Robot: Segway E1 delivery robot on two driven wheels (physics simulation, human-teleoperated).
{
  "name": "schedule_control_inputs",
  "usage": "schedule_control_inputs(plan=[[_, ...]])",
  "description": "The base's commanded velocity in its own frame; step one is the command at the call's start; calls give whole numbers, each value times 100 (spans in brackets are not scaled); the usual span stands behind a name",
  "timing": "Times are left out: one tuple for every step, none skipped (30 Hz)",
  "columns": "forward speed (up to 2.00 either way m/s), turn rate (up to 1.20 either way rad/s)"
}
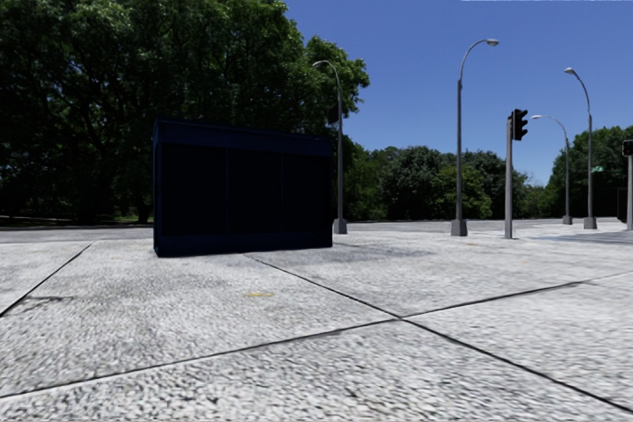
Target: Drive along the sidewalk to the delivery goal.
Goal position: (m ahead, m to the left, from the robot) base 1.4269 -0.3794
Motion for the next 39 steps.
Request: schedule_control_inputs(plan=[[145, -28], [145, -28], [145, -28], [145, -28], [145, -28], [145, -28], [145, -27], [145, -9], [145, 0], [145, 0], [144, 0], [144, 0], [144, 0], [144, 0], [144, 0], [144, 0], [141, 0], [134, 0], [129, 0], [129, 0], [122, 0], [118, 0], [115, 0], [113, 0], [113, 0], [111, 0], [100, 0], [0, 0], [0, 0], [0, 0], [0, 0], [0, 0], [0, 0], [0, 0], [0, 0], [0, 0], [0, 0], [0, 0], [0, 0]])
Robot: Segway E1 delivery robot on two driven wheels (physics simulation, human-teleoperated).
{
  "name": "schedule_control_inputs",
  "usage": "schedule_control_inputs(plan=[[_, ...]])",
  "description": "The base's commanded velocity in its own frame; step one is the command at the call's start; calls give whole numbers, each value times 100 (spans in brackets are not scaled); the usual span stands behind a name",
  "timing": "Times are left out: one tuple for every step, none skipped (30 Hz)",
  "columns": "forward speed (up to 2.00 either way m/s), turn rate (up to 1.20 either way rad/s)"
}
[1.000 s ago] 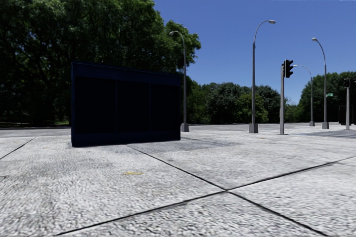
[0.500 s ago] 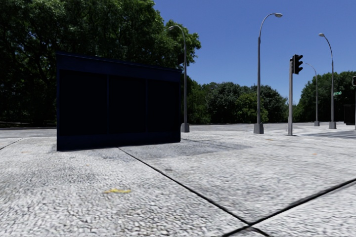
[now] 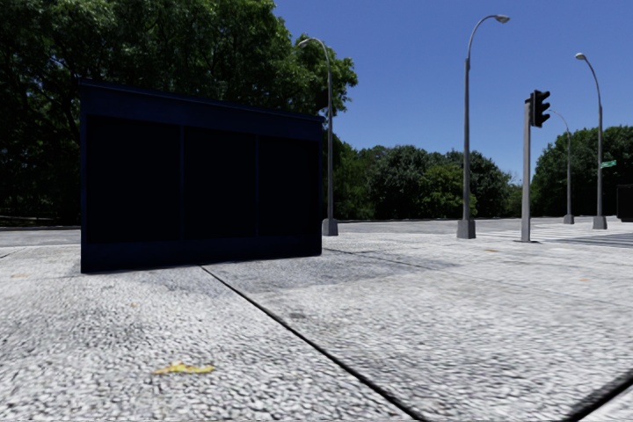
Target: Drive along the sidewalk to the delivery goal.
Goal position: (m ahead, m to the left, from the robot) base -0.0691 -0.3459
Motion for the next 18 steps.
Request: schedule_control_inputs(plan=[[0, 0], [0, 0], [0, 0], [0, 0], [0, 0], [0, 0], [0, 0], [0, 0], [0, 0], [0, 0], [0, 0], [0, 0], [0, 0], [0, 0], [0, 0], [0, 0], [0, 0], [0, 0]])
